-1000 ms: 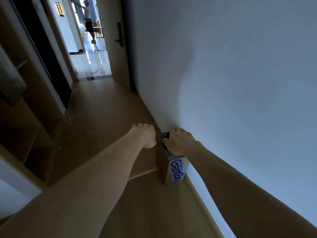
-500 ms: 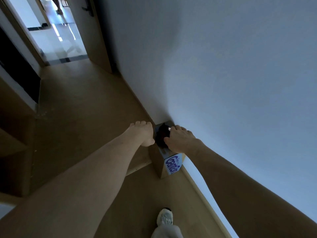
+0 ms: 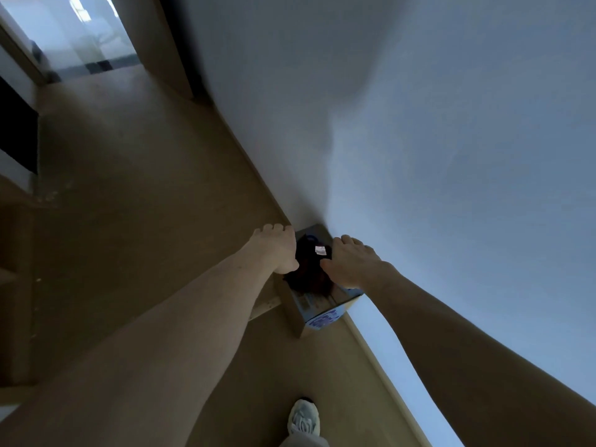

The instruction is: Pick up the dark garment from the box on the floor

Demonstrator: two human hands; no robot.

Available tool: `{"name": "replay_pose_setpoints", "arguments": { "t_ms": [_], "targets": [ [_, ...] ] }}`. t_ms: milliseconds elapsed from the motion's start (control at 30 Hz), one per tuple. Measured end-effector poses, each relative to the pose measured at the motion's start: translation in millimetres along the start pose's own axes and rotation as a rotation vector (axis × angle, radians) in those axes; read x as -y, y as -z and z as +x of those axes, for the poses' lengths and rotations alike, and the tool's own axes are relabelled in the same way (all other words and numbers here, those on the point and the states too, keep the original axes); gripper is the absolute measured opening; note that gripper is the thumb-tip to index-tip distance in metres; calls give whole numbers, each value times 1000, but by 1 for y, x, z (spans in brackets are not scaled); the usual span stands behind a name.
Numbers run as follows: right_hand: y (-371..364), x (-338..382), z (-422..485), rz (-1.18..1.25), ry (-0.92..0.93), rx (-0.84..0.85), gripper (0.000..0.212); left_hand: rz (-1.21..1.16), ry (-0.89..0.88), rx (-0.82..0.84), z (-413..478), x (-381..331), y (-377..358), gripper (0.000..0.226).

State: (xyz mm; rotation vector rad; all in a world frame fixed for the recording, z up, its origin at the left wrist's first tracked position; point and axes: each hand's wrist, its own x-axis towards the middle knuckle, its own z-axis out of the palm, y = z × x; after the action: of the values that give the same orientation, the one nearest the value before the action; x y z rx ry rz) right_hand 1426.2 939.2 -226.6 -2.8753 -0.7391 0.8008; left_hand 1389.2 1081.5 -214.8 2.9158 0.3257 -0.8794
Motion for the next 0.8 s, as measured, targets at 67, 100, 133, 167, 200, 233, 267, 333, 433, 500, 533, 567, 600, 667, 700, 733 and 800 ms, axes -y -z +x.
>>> {"name": "replay_pose_setpoints", "arguments": {
  "t_ms": [67,100,133,167,200,233,267,333,433,500,533,567,600,667,700,733,800],
  "targets": [
    [-10,-2,18,6,2,29,48,-1,-10,17,21,2,-9,79],
    [-17,-3,28,10,1,43,50,-3,-17,19,32,4,-14,81],
    [-24,-4,38,14,0,55,52,-9,-22,21,44,5,-21,83],
    [-32,-6,48,14,1,69,54,-16,-27,25,55,7,-28,85],
    [-39,-7,56,15,2,78,55,-22,-29,28,64,8,-35,87],
    [-47,-8,67,19,0,95,56,-24,-33,38,76,10,-43,89],
    [-55,-10,75,21,-5,111,55,-21,-37,50,85,12,-51,92],
    [-69,-14,89,22,-17,145,53,-13,-48,73,103,15,-65,95],
    [-91,-19,117,12,-26,167,53,-9,-65,88,138,20,-86,95],
    [-105,-22,138,-4,-32,161,57,-11,-85,84,163,22,-99,95],
    [-110,-24,147,-10,-35,154,60,-8,-99,76,173,22,-104,95],
    [-117,-25,158,-14,-38,152,63,-6,-115,68,186,22,-111,95],
    [-123,-27,168,-16,-41,153,66,-6,-127,62,197,22,-117,96],
    [-136,-30,188,-19,-49,158,76,-2,-146,53,218,23,-130,98],
    [-141,-31,195,-22,-52,156,81,7,-153,47,226,23,-136,100],
    [-147,-32,204,-26,-53,154,86,16,-160,47,235,23,-142,102],
    [-159,-34,220,-39,-55,151,91,37,-169,57,250,24,-155,106]
  ]
}}
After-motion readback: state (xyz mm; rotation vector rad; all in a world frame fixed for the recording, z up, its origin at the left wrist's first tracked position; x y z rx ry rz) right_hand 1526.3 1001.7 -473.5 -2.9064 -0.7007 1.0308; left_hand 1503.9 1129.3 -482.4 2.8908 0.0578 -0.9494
